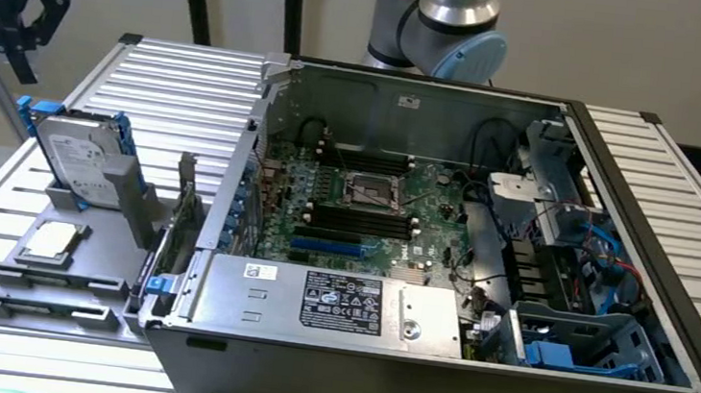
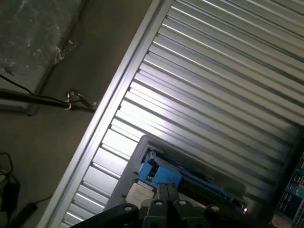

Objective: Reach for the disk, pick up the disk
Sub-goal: 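Pick up the disk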

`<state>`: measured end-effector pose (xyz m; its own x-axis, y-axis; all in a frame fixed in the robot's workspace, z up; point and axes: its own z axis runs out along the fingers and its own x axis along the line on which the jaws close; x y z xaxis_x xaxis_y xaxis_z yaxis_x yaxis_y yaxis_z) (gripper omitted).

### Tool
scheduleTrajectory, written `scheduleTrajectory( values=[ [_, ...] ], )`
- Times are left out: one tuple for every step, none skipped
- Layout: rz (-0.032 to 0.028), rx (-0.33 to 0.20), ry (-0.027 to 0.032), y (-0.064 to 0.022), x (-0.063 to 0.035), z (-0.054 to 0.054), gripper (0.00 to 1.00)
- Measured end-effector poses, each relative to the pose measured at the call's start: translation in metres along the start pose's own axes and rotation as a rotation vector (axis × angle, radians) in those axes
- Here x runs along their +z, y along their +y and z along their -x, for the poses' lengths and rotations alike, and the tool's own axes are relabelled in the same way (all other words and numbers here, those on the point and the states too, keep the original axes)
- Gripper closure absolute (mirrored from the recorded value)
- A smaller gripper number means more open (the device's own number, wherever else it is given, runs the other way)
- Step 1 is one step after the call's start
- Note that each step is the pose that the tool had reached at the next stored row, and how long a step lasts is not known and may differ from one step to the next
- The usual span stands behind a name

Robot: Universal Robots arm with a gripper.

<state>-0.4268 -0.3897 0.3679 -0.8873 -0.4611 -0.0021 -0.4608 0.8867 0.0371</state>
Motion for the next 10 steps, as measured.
scheduleTrajectory(
  values=[
    [0.0001, -0.018, 0.0006, 0.0, 0.0, 0.0, 0.89],
    [0.0001, -0.036, 0.0014, 0.0, 0.0, 0.0, 0.89],
    [0.0001, -0.055, 0.0022, 0.0, 0.0, 0.0, 0.89],
    [0.0002, -0.073, 0.0028, 0.0, 0.0, 0.0, 0.89],
    [0.0002, -0.09, 0.0034, 0.0, 0.0, 0.0, 0.89],
    [0.0003, -0.11, 0.004, 0.0, 0.0, 0.0, 0.89],
    [0.0003, -0.128, 0.0048, 0.0, 0.0, 0.0, 0.89],
    [0.0004, -0.145, 0.0054, 0.0, 0.0, 0.0, 0.89],
    [0.0004, -0.163, 0.0062, 0.0, 0.0, 0.0, 0.89],
    [0.0004, -0.183, 0.0068, 0.0, 0.0, 0.0, 0.89]
  ],
)
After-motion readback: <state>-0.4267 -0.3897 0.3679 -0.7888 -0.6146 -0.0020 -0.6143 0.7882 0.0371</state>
